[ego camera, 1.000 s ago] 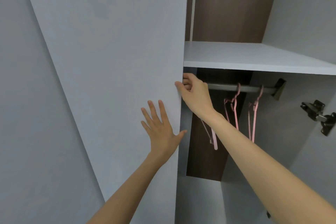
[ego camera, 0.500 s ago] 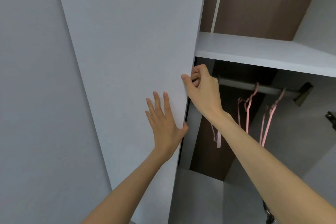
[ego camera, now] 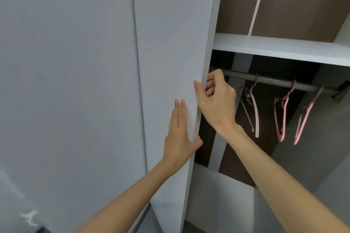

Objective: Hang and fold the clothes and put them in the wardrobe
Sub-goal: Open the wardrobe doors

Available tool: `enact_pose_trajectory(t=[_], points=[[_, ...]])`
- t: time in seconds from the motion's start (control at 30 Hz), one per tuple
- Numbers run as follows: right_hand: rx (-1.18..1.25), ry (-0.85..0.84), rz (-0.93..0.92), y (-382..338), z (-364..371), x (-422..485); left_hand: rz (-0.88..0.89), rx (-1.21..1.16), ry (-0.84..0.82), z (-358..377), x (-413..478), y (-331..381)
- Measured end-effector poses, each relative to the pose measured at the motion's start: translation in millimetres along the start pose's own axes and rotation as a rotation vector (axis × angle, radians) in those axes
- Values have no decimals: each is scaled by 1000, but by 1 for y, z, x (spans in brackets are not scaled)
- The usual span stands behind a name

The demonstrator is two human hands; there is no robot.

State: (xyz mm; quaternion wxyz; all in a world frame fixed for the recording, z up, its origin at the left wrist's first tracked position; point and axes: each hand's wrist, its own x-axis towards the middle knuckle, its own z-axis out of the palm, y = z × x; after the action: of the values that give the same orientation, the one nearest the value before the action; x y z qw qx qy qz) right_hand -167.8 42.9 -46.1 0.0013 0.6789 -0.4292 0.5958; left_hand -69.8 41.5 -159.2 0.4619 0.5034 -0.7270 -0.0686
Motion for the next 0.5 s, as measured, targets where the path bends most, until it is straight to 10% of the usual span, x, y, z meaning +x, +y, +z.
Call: enact_pose_trajectory(t=[0.5], points=[[78, -419, -132, -122, 94, -46, -265, -292, 183, -153, -86, -74]])
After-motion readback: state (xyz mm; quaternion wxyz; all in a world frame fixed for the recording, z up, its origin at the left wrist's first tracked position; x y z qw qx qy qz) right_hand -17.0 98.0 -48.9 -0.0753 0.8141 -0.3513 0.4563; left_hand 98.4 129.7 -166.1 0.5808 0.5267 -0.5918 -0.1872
